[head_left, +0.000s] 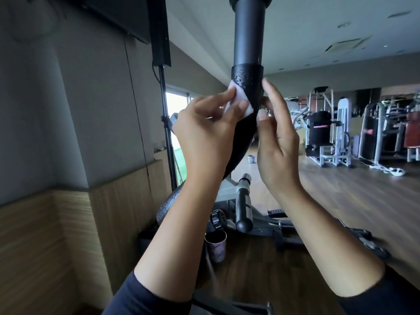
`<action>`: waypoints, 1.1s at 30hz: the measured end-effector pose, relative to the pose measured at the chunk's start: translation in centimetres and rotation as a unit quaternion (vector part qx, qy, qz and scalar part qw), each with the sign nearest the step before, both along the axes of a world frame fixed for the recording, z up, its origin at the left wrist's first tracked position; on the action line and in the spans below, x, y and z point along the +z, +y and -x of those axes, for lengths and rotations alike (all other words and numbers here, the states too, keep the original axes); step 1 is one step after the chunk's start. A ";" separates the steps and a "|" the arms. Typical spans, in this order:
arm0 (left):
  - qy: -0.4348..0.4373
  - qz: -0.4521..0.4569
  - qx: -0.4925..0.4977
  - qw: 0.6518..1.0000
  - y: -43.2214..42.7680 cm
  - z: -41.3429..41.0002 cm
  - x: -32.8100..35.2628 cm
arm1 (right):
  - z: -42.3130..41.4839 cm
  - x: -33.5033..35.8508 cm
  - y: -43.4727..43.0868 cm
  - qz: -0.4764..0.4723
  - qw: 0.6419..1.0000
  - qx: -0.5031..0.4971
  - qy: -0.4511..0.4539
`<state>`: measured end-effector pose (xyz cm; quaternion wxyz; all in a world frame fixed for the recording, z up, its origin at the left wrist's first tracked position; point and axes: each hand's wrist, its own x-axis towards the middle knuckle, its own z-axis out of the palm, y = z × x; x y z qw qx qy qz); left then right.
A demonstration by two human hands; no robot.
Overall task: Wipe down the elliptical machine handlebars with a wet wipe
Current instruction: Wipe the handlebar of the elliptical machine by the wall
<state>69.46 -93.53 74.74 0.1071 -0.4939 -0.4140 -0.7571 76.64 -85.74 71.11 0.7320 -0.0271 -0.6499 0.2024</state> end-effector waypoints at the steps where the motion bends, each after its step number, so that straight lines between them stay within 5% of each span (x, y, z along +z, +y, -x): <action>1: -0.005 -0.010 -0.002 1.000 0.2 -0.2 0.4 | -0.1 0.2 0.1 0.000 1.000 0.012 0.001; 33: -0.069 -0.115 0.177 0.975 2.3 -4.0 1.7 | -0.9 1.0 3.6 -0.099 0.969 0.227 -0.024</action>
